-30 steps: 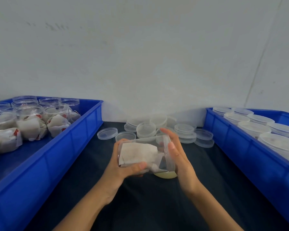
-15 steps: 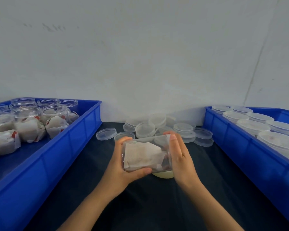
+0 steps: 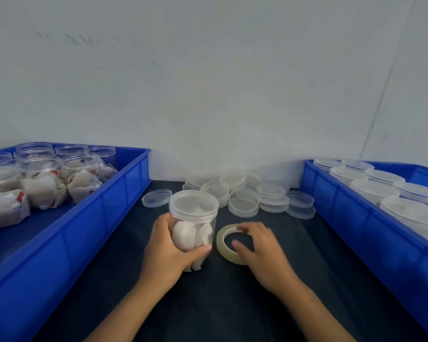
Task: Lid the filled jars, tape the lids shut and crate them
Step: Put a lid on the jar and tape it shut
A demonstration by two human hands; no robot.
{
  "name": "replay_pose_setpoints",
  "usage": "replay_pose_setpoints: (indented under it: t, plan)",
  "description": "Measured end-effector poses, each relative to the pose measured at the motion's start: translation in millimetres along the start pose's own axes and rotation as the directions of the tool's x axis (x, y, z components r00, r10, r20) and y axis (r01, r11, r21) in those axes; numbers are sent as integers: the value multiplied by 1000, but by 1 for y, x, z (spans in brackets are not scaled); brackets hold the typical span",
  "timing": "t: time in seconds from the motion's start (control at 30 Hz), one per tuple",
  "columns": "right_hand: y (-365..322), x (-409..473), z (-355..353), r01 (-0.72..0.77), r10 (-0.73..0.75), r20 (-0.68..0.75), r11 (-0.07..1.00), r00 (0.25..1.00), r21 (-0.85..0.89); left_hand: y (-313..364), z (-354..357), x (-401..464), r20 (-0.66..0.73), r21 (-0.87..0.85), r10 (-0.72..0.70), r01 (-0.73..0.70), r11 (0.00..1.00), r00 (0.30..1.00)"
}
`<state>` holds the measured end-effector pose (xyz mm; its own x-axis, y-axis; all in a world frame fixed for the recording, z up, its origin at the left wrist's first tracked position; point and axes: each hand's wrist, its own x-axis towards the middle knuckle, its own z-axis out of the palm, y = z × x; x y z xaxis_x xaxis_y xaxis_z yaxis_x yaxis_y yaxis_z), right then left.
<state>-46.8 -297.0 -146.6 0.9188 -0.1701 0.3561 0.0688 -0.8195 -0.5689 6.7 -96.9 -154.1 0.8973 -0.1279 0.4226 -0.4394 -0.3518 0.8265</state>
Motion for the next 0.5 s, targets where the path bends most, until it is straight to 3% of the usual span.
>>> replay_pose_setpoints:
  t: [0.1, 0.23, 0.37, 0.5]
  plan:
    - [2, -3, 8, 65, -41, 122, 979, 992, -194, -4, 2, 5, 23, -106, -48, 50, 993, 999]
    - [-8, -5, 8, 72, -54, 70, 955, 996, -288, -7, 3, 4, 66, -63, -35, 39, 997, 997]
    - [-13, -11, 3, -132, 132, 50, 991, 990, 2, -5, 4, -1, -4, 139, -5, 5, 990, 1000]
    - [-19, -16, 6, -204, 199, 59, 974, 978, 102, 7, 5, -5, -157, 395, 115, -44, 918, 981]
